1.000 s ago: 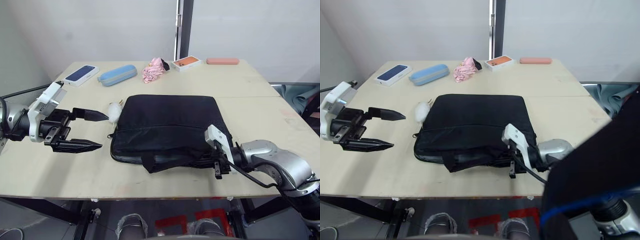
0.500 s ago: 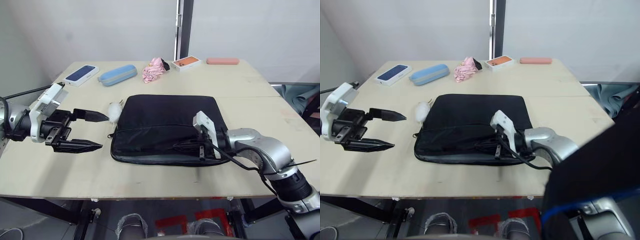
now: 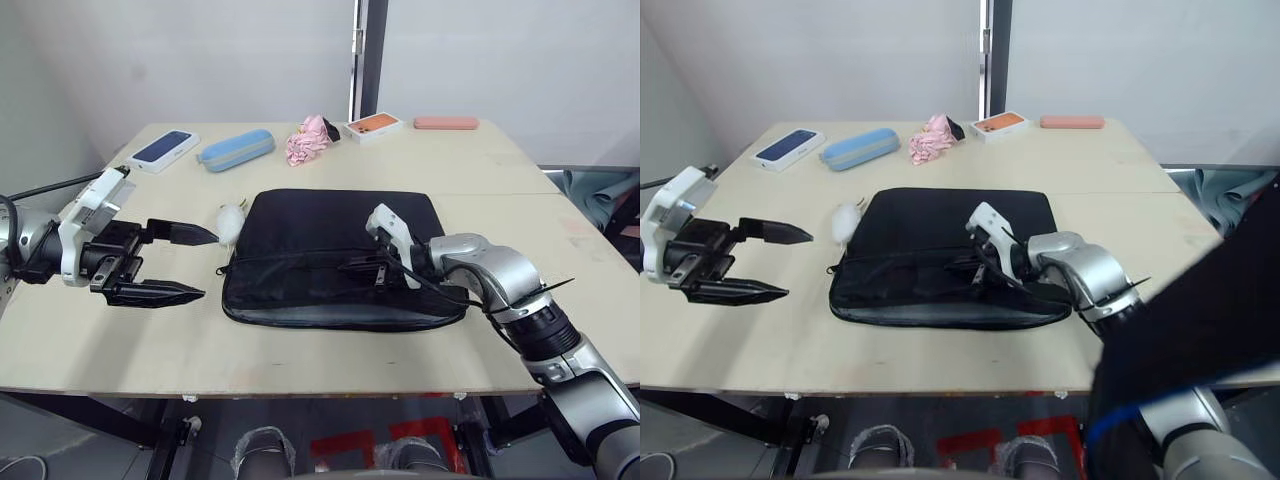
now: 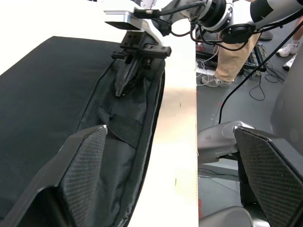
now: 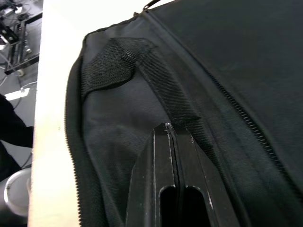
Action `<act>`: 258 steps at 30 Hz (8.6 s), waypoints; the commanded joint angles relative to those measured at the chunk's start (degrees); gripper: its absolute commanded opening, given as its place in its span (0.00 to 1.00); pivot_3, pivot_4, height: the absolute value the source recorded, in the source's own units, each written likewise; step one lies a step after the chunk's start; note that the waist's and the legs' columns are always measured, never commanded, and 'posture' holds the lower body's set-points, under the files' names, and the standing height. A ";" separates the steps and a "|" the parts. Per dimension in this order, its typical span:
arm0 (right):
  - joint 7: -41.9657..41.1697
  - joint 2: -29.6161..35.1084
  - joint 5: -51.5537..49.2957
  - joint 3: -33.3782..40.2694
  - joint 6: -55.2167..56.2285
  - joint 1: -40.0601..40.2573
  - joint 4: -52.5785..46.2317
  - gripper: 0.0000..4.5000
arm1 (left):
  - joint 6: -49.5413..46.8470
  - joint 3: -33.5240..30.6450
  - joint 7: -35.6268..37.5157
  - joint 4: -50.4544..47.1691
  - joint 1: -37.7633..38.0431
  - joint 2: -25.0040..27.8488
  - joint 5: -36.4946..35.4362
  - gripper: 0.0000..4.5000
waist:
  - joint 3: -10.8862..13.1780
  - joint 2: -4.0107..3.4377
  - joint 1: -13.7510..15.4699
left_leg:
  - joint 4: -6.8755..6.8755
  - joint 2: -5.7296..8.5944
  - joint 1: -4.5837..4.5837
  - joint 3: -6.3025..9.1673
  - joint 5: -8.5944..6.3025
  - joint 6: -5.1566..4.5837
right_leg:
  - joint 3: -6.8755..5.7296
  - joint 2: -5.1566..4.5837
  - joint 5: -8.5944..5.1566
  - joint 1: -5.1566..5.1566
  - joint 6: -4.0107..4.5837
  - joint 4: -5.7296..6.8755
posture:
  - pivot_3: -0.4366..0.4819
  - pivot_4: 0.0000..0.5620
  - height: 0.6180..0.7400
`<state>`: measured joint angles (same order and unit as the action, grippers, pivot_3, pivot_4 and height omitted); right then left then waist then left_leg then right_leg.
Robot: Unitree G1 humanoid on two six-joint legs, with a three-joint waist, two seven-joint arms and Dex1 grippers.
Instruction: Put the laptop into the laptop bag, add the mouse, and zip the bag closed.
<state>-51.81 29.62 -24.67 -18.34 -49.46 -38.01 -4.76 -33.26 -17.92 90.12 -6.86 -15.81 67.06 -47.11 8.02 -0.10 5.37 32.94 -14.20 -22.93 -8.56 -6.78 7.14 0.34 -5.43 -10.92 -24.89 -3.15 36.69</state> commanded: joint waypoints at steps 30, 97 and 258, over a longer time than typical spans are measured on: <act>-2.92 1.12 9.87 -5.97 1.16 -2.47 2.74 0.00 | -3.96 10.37 -46.93 44.55 -29.53 -27.59 22.86 1.00 | -1.10 0.84 0.33 | 0.45 0.03 -0.05 0.69 0.13 0.30 | -0.15 0.18 0.13 0.15 0.03 0.39 | 0.48 0.27 1.00; -0.64 -1.94 10.02 -6.41 -2.57 0.35 0.96 0.00 | -10.89 -1.80 -18.34 -4.43 24.70 -7.79 13.96 0.01 | -0.93 0.63 -1.89 | -1.28 0.01 0.17 0.29 0.08 0.38 | -0.18 0.24 0.06 0.05 0.02 -1.02 | 0.48 0.27 1.00; 19.23 37.11 -75.89 56.19 -16.91 32.82 -36.27 1.00 | 39.54 32.03 2.23 48.23 -33.35 -38.58 32.23 0.00 | -0.44 0.63 1.88 | -1.21 0.07 0.52 -0.43 0.08 0.35 | 0.93 0.43 0.11 -0.18 -0.08 -0.91 | 0.48 0.27 1.00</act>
<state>-33.98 65.67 -99.25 39.55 -68.79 -5.00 -40.97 3.55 14.75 89.95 40.17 -47.02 28.64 -15.66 7.59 0.53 7.24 31.74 -14.13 -22.43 -8.96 -6.70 7.48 1.25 -4.99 -10.82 -25.05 -3.24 35.75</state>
